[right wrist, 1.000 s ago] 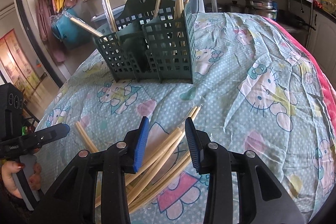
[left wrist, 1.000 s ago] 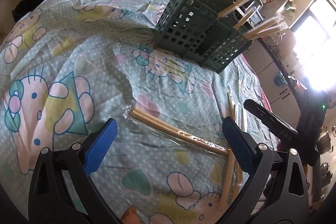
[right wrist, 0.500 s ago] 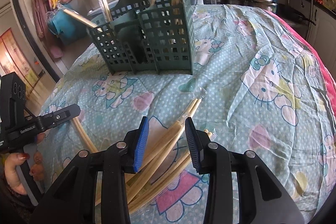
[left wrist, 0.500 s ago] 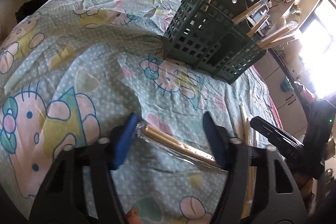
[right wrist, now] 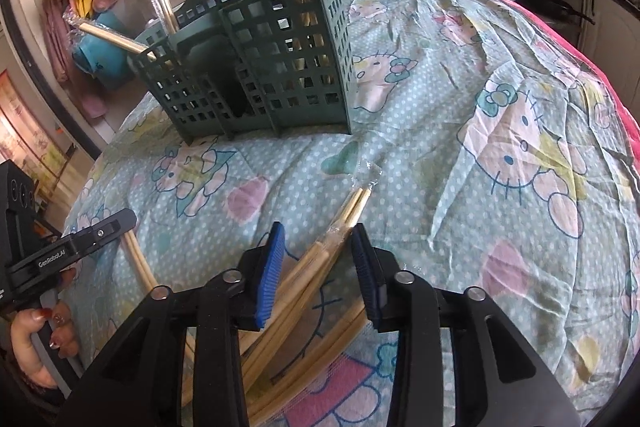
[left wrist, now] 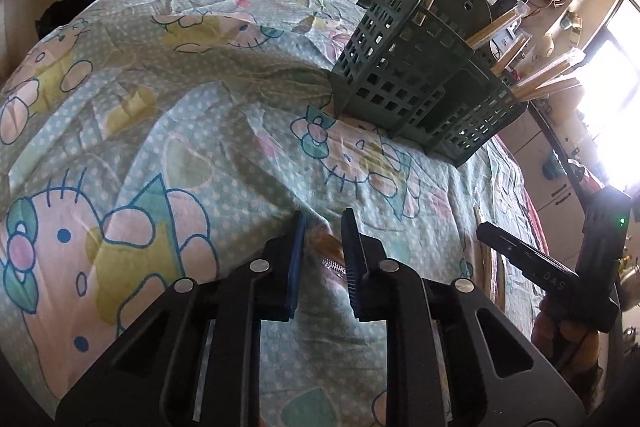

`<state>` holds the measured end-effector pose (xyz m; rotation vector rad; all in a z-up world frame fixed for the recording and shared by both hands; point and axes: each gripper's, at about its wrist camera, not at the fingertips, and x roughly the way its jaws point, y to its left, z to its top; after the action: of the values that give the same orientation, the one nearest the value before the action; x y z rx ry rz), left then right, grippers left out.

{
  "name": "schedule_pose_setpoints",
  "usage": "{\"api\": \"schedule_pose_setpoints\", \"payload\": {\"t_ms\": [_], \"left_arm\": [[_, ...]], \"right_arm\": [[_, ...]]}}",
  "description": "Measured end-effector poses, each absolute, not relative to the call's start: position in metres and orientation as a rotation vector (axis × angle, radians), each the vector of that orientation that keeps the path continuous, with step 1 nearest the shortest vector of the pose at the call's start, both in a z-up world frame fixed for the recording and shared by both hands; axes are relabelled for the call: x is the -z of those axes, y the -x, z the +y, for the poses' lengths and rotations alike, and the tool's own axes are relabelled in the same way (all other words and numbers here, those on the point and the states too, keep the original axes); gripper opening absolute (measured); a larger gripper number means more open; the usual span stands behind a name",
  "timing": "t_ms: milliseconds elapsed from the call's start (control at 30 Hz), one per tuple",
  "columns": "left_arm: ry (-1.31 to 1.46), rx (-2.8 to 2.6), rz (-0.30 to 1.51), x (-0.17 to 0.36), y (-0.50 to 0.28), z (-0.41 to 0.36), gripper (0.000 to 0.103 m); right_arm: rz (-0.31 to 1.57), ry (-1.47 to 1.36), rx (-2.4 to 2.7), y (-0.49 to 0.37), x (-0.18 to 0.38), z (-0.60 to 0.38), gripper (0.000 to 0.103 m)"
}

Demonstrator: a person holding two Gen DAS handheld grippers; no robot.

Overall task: Organize utensils
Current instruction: 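Close the left gripper on a wrapped chopstick while the right gripper grasps another, then lift and carry both held chopsticks over the green caddy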

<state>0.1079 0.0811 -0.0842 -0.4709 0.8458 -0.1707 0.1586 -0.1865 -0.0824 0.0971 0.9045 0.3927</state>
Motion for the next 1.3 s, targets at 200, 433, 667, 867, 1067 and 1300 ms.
{"api": "schedule_pose_setpoints", "payload": {"t_ms": [200, 433, 667, 867, 1067, 1300], "left_arm": [[0.482, 0.176, 0.844, 0.084, -0.110, 0.082, 0.012], [0.494, 0.185, 0.839, 0.082, -0.112, 0.084, 0.010], [0.512, 0.208, 0.822, 0.076, -0.115, 0.083, 0.007], [0.509, 0.230, 0.794, 0.064, -0.117, 0.080, 0.006], [0.496, 0.259, 0.752, 0.044, -0.116, 0.075, 0.004], [0.471, 0.319, 0.684, 0.012, -0.116, 0.061, 0.003]], "right_arm": [[0.907, -0.137, -0.378, -0.162, 0.084, -0.195, 0.018], [0.888, -0.161, -0.371, -0.158, 0.078, -0.203, 0.008], [0.846, -0.198, -0.391, -0.150, 0.066, -0.209, 0.006], [0.791, -0.225, -0.431, -0.145, 0.048, -0.209, 0.005], [0.718, -0.241, -0.466, -0.138, 0.026, -0.208, 0.005], [0.643, -0.241, -0.504, -0.133, -0.002, -0.205, 0.005]]}}
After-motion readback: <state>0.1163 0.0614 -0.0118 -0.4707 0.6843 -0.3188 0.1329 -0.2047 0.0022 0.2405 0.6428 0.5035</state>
